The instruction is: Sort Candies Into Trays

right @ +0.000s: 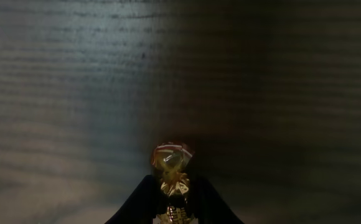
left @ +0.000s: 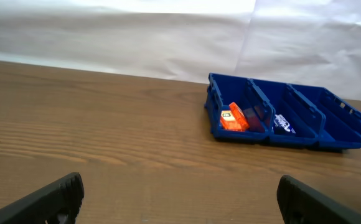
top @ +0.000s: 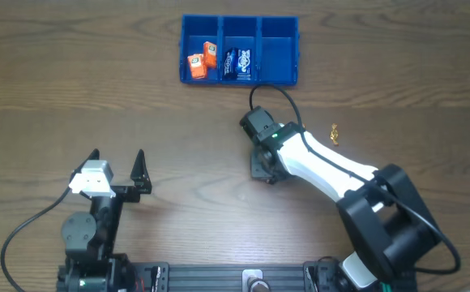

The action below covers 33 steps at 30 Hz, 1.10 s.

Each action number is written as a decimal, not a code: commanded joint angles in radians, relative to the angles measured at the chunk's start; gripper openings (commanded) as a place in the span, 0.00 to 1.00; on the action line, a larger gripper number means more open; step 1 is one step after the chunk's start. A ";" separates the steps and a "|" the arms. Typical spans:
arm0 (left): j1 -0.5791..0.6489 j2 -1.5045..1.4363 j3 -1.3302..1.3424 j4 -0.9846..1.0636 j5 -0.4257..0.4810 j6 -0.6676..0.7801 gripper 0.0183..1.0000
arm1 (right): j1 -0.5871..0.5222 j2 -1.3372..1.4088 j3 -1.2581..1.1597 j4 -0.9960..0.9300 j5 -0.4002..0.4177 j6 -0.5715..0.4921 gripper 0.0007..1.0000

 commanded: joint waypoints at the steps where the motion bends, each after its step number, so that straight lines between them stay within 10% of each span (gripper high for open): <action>1: 0.004 -0.006 -0.019 -0.034 0.018 0.011 1.00 | -0.020 -0.072 0.197 -0.112 0.102 -0.025 0.19; 15: 0.004 -0.006 -0.019 -0.034 0.018 0.011 1.00 | -0.215 0.329 1.062 -0.238 0.184 -0.231 0.20; 28: 0.004 -0.006 -0.019 -0.034 0.018 0.011 1.00 | -0.305 0.510 1.115 -0.163 0.192 -0.227 0.21; 33: 0.004 -0.006 -0.019 -0.034 0.018 0.011 1.00 | -0.306 0.510 1.114 -0.174 0.191 -0.248 0.62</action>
